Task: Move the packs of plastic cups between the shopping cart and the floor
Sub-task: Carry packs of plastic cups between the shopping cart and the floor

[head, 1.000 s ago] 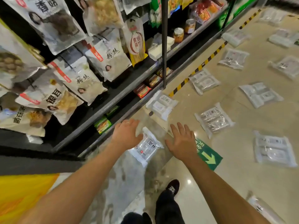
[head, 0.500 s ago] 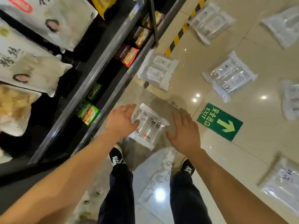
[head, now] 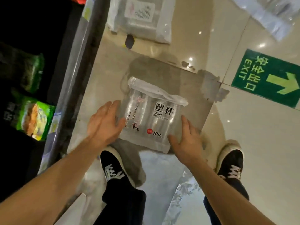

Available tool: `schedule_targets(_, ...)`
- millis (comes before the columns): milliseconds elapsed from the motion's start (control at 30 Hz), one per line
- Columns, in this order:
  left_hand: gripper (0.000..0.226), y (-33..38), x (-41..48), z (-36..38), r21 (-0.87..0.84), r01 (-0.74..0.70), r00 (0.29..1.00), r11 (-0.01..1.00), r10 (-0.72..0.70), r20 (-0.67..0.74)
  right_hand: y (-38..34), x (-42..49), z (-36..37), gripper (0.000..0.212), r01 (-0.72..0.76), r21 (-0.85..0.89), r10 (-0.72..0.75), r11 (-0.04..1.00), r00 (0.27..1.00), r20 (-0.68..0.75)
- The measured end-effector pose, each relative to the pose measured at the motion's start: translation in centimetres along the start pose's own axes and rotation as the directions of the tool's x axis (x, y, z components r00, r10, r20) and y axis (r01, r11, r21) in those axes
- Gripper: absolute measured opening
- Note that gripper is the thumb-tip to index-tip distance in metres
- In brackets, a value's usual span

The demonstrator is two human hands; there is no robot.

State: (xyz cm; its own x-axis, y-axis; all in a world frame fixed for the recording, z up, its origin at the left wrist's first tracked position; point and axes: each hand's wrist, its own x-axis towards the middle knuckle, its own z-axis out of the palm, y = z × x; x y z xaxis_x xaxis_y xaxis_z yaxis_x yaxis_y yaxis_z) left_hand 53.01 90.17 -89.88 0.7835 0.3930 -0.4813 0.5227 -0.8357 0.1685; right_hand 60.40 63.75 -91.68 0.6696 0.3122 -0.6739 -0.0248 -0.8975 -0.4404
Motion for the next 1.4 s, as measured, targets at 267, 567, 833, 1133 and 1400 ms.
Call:
schedule_targets(267, 0.068, -3.7, 6.3, 10.1, -0.081, 0.079, 0.995, 0.994, -0.073, 0.073, 3.2, 7.7, 9.3, 0.08, -0.105, 0.183, 0.134, 0.978, 0.979, -0.152)
schedule_targets(567, 0.069, -4.1, 8.4, 15.3, -0.356, 0.081, 0.996, 0.931, -0.068, 0.049, 5.3, 9.8, 14.1, 0.078, 0.01, 0.175, 0.049, 0.984, 0.943, -0.33)
schedule_targets(833, 0.07, -2.2, 7.4, 13.8, -0.422, 0.097, 0.987, 0.901, -0.141, -0.072, 3.9, 9.9, 11.8, 0.076, 0.095, 0.256, 0.001, 0.962, 0.936, -0.353)
schedule_targets(1133, 0.071, 3.8, 7.0, 0.2, -0.531, 0.024, 0.958, 0.847, -0.173, -0.231, -2.5, 7.8, -3.0, 0.067, 0.369, 0.292, -0.188, 0.882, 0.845, -0.501)
schedule_targets(1400, 0.071, 12.0, 5.4, -19.1, -0.524, -0.135, 0.895, 0.841, -0.123, -0.428, -10.8, 1.7, -21.3, 0.066, 0.46, 0.268, -0.193, 0.847, 0.735, -0.65)
